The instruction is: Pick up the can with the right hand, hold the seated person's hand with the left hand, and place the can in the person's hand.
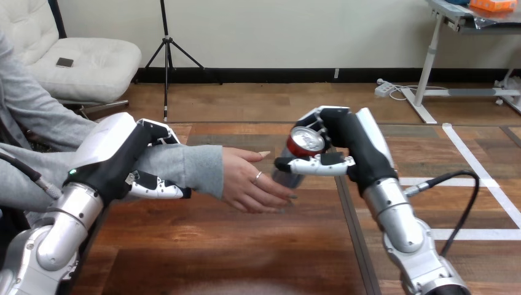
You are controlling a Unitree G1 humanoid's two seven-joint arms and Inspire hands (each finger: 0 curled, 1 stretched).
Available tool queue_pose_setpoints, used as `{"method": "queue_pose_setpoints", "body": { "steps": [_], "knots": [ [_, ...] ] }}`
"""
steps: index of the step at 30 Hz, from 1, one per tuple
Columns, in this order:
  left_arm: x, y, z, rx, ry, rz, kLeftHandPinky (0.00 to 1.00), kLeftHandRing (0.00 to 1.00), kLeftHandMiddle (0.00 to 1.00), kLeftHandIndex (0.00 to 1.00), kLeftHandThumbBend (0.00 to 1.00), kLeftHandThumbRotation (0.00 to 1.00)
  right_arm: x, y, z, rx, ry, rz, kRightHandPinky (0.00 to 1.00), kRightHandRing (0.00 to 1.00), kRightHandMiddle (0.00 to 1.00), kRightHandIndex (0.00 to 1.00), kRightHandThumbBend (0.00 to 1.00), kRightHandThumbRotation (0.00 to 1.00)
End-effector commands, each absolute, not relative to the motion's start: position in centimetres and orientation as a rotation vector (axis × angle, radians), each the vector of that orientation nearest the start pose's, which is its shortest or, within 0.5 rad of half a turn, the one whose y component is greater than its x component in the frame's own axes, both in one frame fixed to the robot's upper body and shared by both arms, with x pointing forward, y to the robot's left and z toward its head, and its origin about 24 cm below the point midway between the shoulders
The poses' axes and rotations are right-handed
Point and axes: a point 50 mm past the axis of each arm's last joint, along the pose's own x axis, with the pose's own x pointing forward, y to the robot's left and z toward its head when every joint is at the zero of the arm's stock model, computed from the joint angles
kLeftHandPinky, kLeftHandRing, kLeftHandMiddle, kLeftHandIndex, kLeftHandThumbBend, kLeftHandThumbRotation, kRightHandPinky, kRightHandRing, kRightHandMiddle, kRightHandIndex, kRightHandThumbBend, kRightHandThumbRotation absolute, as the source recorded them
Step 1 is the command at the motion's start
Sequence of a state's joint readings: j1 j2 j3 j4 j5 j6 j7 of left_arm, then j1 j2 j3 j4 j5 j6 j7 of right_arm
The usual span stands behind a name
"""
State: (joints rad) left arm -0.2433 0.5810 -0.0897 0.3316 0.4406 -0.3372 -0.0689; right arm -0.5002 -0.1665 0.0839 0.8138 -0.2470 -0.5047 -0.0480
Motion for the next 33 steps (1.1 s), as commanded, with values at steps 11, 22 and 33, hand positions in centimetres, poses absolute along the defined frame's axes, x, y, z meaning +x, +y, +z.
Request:
{"method": "queue_pose_setpoints", "body": {
  "steps": [11, 22, 33],
  "knots": [
    [30.1, 20.6, 9.0, 0.894, -0.275, -0.233, 0.26, 0.31, 0.38, 0.45, 0.62, 0.00, 34.9, -10.8, 9.0, -0.385, -0.372, 0.232, 0.30, 0.32, 0.41, 0.43, 0.79, 0.00],
    [30.2, 20.6, 8.9, 0.893, -0.274, -0.235, 0.27, 0.31, 0.38, 0.45, 0.62, 0.00, 34.8, -9.9, 8.9, -0.382, -0.376, 0.249, 0.30, 0.33, 0.41, 0.43, 0.79, 0.00],
    [30.1, 20.6, 8.8, 0.888, -0.265, -0.227, 0.27, 0.32, 0.38, 0.46, 0.62, 0.00, 34.6, -9.2, 8.7, -0.368, -0.369, 0.273, 0.29, 0.32, 0.41, 0.43, 0.79, 0.00]
  ]
}}
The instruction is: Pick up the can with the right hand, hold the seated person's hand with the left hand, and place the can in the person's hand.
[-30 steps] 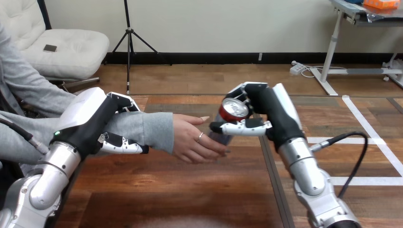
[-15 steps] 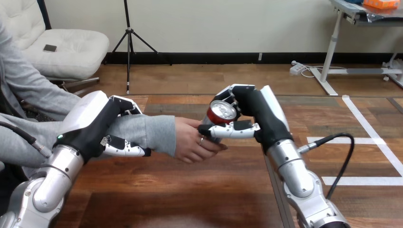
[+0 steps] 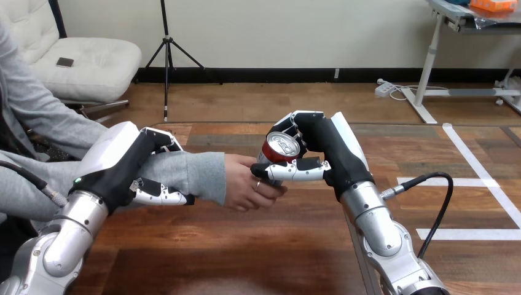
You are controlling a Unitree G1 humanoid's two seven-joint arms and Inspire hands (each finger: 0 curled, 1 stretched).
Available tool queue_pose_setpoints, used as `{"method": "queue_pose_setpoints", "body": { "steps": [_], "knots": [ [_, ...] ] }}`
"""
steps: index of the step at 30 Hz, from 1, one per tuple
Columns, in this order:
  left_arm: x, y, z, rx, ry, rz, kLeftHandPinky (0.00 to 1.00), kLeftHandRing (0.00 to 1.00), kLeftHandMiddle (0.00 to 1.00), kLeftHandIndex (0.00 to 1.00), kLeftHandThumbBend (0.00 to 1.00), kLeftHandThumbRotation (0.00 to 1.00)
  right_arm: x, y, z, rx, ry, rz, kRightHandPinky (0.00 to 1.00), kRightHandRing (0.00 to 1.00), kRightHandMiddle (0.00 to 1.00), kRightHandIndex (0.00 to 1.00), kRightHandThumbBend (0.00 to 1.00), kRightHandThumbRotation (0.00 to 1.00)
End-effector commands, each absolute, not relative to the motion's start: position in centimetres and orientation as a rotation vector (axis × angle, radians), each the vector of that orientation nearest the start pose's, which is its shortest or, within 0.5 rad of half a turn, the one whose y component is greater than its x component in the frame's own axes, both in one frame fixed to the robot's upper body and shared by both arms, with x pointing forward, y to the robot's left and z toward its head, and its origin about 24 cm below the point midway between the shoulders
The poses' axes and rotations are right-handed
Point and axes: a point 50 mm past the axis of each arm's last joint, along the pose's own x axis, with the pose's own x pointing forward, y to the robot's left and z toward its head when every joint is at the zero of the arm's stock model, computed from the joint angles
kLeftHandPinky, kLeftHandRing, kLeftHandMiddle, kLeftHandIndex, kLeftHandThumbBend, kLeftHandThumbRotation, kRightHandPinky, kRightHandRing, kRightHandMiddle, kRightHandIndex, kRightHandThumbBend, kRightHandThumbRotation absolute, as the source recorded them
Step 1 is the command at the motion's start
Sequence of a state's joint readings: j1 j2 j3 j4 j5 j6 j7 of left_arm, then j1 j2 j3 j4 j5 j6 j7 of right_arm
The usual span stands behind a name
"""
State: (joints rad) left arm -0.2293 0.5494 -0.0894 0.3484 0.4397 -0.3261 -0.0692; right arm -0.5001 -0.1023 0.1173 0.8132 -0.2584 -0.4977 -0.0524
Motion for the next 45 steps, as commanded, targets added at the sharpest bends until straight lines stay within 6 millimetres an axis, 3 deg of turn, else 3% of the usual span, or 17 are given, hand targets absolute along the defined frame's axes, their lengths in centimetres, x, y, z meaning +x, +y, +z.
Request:
{"method": "queue_pose_setpoints", "body": {
  "steps": [1, 17, 32, 41, 42, 45],
  "knots": [
    [30.11, 20.57, 8.80, 0.887, -0.265, -0.227, 0.27, 0.32, 0.38, 0.46, 0.62, 0.00, 34.61, -9.15, 8.73, -0.367, -0.370, 0.274, 0.29, 0.32, 0.41, 0.43, 0.78, 0.00],
    [30.05, 20.57, 8.78, 0.888, -0.259, -0.221, 0.27, 0.31, 0.38, 0.46, 0.61, 0.00, 34.46, -9.01, 8.39, -0.358, -0.355, 0.286, 0.30, 0.33, 0.40, 0.43, 0.77, 0.00],
    [29.88, 20.64, 8.80, 0.861, -0.242, -0.207, 0.29, 0.34, 0.40, 0.47, 0.63, 0.00, 34.47, -9.31, 8.19, -0.336, -0.308, 0.280, 0.34, 0.40, 0.44, 0.47, 0.83, 0.01],
    [29.63, 20.62, 8.63, 0.837, -0.244, -0.193, 0.35, 0.42, 0.49, 0.55, 0.70, 0.00, 34.39, -9.61, 8.15, -0.301, -0.284, 0.289, 0.41, 0.47, 0.51, 0.54, 0.88, 0.23],
    [29.61, 20.63, 8.61, 0.835, -0.245, -0.195, 0.39, 0.46, 0.53, 0.58, 0.70, 0.03, 34.37, -9.64, 8.15, -0.301, -0.283, 0.290, 0.42, 0.48, 0.52, 0.56, 0.90, 0.30],
    [29.55, 20.67, 8.57, 0.859, -0.244, -0.203, 0.43, 0.51, 0.58, 0.61, 0.71, 0.07, 34.34, -9.76, 8.12, -0.299, -0.280, 0.294, 0.43, 0.50, 0.54, 0.58, 0.92, 0.38]
  ]
}}
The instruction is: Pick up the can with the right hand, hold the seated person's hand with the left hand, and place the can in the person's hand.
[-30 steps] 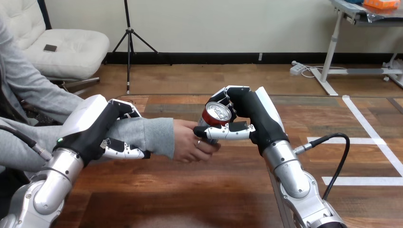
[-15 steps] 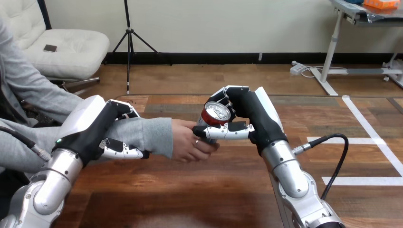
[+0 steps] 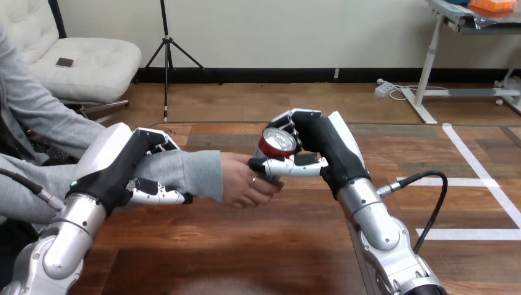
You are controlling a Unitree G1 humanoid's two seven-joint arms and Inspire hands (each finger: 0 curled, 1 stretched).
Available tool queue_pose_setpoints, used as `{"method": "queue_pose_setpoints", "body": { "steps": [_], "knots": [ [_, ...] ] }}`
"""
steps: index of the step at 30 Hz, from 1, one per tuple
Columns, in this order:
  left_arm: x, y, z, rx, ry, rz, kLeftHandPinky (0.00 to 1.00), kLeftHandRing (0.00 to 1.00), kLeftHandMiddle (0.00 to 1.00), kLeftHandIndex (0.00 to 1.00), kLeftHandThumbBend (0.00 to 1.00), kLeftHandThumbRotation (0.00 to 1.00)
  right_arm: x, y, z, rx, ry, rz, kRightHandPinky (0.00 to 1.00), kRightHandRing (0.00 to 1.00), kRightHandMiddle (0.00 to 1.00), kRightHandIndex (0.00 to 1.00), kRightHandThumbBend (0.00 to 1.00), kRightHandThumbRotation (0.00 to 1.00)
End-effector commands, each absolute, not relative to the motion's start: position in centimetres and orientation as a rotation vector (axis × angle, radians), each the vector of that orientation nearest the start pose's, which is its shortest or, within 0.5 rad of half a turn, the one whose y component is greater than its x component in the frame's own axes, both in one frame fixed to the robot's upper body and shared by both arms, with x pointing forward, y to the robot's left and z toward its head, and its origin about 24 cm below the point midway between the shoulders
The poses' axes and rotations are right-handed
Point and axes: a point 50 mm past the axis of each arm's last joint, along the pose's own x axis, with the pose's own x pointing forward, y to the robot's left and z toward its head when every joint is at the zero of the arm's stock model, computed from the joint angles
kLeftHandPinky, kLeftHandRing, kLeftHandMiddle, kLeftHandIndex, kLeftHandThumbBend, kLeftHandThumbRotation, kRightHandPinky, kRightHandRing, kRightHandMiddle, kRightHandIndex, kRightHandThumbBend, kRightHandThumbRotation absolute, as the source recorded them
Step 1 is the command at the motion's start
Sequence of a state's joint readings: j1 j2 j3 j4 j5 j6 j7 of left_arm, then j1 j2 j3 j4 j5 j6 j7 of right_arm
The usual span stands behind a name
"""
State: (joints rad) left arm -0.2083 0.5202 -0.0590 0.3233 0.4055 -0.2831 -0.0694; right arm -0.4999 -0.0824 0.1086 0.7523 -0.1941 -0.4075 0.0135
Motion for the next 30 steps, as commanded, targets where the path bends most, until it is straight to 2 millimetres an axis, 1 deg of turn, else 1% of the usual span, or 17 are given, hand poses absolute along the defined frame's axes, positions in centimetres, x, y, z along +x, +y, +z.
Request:
{"method": "queue_pose_setpoints", "body": {
  "steps": [1, 5, 6, 14, 15, 20, 23, 24, 30],
  "knots": [
    [29.5, 20.7, 8.6, 0.867, -0.244, -0.205, 0.45, 0.54, 0.59, 0.63, 0.71, 0.10, 34.3, -9.8, 8.1, -0.298, -0.279, 0.295, 0.44, 0.51, 0.55, 0.59, 0.93, 0.40],
    [29.5, 20.8, 8.6, 0.929, -0.239, -0.217, 0.50, 0.60, 0.65, 0.67, 0.72, 0.21, 34.3, -10.0, 8.1, -0.307, -0.272, 0.300, 0.47, 0.54, 0.58, 0.63, 0.97, 0.51],
    [29.5, 20.9, 8.6, 0.931, -0.236, -0.220, 0.52, 0.63, 0.68, 0.69, 0.73, 0.28, 34.3, -10.1, 8.0, -0.308, -0.269, 0.301, 0.49, 0.56, 0.60, 0.65, 0.98, 0.57],
    [29.4, 21.1, 8.6, 0.915, -0.232, -0.244, 0.57, 0.69, 0.73, 0.74, 0.76, 0.45, 34.3, -10.6, 8.0, -0.323, -0.257, 0.313, 0.57, 0.63, 0.66, 0.70, 1.00, 0.72],
    [29.4, 21.1, 8.6, 0.908, -0.231, -0.248, 0.57, 0.70, 0.74, 0.75, 0.77, 0.49, 34.3, -10.7, 8.0, -0.322, -0.256, 0.316, 0.59, 0.65, 0.67, 0.71, 1.00, 0.76],
    [29.4, 21.3, 8.5, 0.837, -0.252, -0.278, 0.57, 0.71, 0.75, 0.76, 0.79, 0.56, 34.3, -11.1, 8.0, -0.330, -0.250, 0.327, 0.60, 0.67, 0.69, 0.73, 1.00, 0.83],
    [29.4, 21.4, 8.4, 0.796, -0.264, -0.297, 0.57, 0.71, 0.75, 0.76, 0.82, 0.63, 34.3, -11.4, 8.0, -0.326, -0.239, 0.334, 0.58, 0.67, 0.70, 0.74, 1.00, 0.87],
    [29.4, 21.5, 8.4, 0.787, -0.268, -0.302, 0.57, 0.71, 0.75, 0.76, 0.85, 0.69, 34.3, -11.5, 8.0, -0.321, -0.234, 0.337, 0.57, 0.67, 0.71, 0.75, 1.00, 0.90],
    [29.4, 21.7, 8.0, 0.698, -0.288, -0.339, 0.57, 0.71, 0.75, 0.77, 0.93, 0.82, 34.2, -12.2, 7.7, -0.295, -0.216, 0.344, 0.57, 0.67, 0.73, 0.77, 1.00, 0.95]
  ]
}}
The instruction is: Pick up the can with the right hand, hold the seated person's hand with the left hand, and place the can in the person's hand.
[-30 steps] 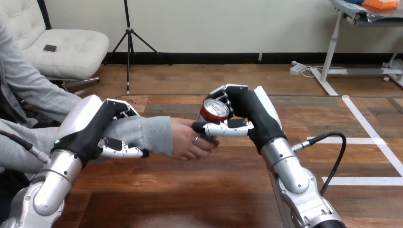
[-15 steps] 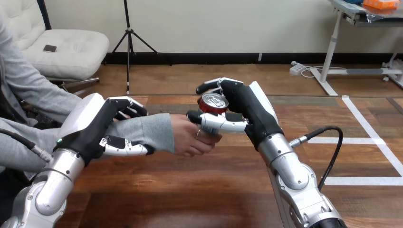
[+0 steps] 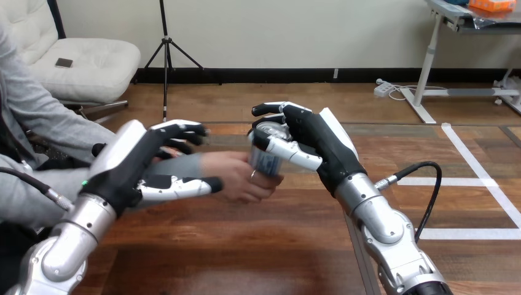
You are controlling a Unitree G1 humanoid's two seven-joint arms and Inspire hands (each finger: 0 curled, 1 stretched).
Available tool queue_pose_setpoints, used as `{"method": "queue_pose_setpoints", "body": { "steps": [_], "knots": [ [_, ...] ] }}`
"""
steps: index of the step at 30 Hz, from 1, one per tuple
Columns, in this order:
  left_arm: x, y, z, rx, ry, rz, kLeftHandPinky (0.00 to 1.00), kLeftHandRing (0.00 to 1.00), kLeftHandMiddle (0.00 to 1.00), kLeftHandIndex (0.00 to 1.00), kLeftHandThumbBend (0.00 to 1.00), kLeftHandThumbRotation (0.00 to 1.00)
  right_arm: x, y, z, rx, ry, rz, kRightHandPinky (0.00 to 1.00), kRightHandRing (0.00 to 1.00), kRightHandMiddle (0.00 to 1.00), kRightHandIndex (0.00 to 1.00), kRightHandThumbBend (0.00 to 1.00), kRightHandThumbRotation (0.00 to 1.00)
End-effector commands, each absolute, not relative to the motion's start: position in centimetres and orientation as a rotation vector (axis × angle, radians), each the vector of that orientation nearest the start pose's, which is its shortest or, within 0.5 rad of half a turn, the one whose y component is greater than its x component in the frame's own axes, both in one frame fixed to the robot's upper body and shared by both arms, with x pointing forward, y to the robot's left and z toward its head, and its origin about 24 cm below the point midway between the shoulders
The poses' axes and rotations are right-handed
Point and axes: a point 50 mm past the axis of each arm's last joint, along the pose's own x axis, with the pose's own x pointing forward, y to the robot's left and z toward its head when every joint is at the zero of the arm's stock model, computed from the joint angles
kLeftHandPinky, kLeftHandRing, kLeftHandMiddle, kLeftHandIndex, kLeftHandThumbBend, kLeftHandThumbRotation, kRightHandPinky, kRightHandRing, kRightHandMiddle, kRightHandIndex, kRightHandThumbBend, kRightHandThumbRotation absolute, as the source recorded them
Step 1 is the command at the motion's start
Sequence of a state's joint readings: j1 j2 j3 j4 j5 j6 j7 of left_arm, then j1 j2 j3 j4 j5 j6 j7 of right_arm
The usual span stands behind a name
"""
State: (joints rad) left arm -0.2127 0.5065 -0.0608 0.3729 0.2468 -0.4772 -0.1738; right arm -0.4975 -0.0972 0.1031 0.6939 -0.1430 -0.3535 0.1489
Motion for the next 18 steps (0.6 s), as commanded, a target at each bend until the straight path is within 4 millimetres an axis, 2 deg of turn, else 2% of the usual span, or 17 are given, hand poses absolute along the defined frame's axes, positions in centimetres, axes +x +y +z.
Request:
{"method": "queue_pose_setpoints", "body": {
  "steps": [1, 3, 11, 18],
  "knots": [
    [29.4, 21.7, 7.9, 0.688, -0.289, -0.342, 0.57, 0.71, 0.75, 0.77, 0.94, 0.84, 34.2, -12.3, 7.7, -0.295, -0.215, 0.344, 0.57, 0.67, 0.73, 0.77, 1.00, 0.96],
    [29.3, 21.8, 7.7, 0.661, -0.298, -0.345, 0.58, 0.72, 0.75, 0.78, 0.97, 0.89, 34.1, -12.6, 7.6, -0.296, -0.210, 0.340, 0.59, 0.68, 0.73, 0.77, 1.00, 0.98],
    [28.8, 21.9, 6.7, 0.609, -0.312, -0.342, 0.61, 0.74, 0.76, 0.77, 1.00, 0.98, 33.7, -13.7, 7.1, -0.290, -0.192, 0.328, 0.65, 0.73, 0.76, 0.79, 0.96, 1.00],
    [28.2, 21.9, 5.6, 0.501, -0.306, -0.342, 0.62, 0.75, 0.78, 0.78, 1.00, 0.99, 33.1, -14.6, 6.6, -0.281, -0.190, 0.324, 0.69, 0.79, 0.79, 0.81, 0.92, 1.00]
  ]
}}
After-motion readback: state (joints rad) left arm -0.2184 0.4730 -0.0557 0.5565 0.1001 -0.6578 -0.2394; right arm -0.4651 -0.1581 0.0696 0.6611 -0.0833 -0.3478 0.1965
